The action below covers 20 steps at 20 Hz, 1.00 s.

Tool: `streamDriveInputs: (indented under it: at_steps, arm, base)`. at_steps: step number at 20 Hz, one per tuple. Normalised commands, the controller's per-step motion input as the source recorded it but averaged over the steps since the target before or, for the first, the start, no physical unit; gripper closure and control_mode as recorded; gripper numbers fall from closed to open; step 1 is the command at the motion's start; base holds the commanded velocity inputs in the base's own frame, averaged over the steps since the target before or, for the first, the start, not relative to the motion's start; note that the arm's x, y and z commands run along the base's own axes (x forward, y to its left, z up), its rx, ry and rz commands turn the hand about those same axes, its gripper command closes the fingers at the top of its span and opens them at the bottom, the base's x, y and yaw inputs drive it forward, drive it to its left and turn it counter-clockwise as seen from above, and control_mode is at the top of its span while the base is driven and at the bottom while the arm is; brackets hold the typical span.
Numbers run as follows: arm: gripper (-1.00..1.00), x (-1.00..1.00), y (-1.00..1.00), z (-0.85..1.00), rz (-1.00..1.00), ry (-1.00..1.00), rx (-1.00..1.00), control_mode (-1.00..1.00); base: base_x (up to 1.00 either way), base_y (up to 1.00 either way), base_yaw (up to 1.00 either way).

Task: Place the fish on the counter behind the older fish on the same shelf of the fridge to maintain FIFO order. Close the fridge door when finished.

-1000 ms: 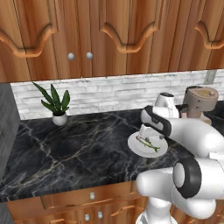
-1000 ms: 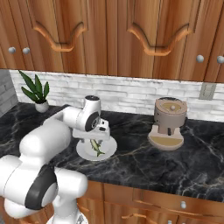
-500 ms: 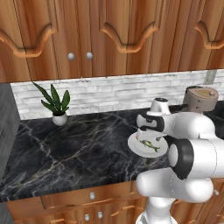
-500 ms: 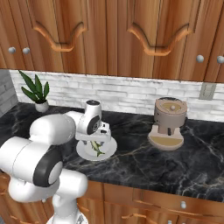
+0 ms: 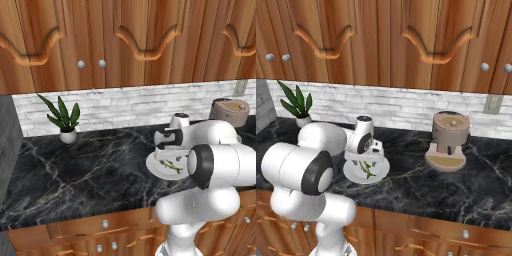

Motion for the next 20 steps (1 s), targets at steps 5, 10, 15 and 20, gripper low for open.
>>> streamDriveInputs:
  at_steps: [5, 10, 15, 20]
  arm:
    - [-1.0, 0.17, 0.0, -0.23, 0.0, 0.0, 0.0, -1.0]
    - [-1.0, 0.02, 0.08, -0.36, 0.02, 0.0, -0.01, -1.0]
    - [1.0, 0.13, 0.03, -0.45, 0.03, 0.0, 0.0, -1.0]
    - [1.0, 0.0, 0.1, -0.33, 0.01, 0.0, -0.01, -1.0]
  base:
    - [0.0, 0.0, 0.0]
    - [0.0, 0.0, 0.0]
    - [0.0, 0.0, 0.0]
    - [0.0, 0.0, 0.0]
